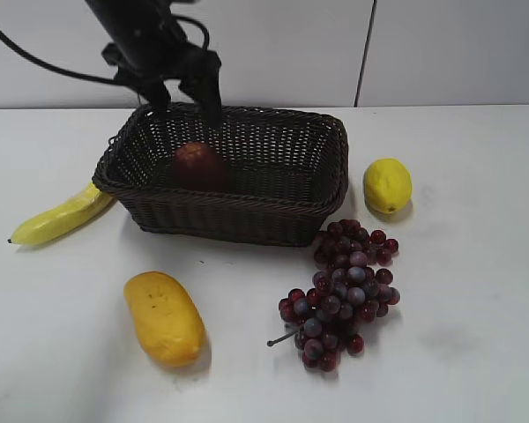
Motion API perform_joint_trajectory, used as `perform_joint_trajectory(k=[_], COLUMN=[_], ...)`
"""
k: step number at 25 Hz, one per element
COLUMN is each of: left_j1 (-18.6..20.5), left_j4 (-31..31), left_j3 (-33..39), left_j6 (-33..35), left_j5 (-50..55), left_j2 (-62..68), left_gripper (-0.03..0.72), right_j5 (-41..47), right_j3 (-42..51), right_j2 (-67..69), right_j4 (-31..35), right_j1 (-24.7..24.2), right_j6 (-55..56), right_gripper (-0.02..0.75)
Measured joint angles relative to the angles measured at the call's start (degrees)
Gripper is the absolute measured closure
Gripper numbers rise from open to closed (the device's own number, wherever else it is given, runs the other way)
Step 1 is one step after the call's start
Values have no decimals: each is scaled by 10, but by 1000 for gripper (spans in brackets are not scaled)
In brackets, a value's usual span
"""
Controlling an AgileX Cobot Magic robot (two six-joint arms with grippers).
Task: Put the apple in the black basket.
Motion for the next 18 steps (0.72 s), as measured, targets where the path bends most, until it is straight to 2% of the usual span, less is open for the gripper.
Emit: perform_joint_trajectory(k=[4,10,13,18], left_j1=[0,0,0,14], left_j4=[2,20,53,108], left_j3=[-57,-55,-6,133], left_j6=[-6,-20,-26,-40], left_j5=[24,32,32,34], left_j2=[-48,-152,-220,-350], left_gripper=[16,28,34,43], right_j5=[0,0,0,0], right_j3=[0,0,0,0], right_j2=[0,0,0,0], right_j4=[0,0,0,0], right_j1=[0,0,0,0], right_j6=[0,0,0,0], right_gripper=[150,150,150,150])
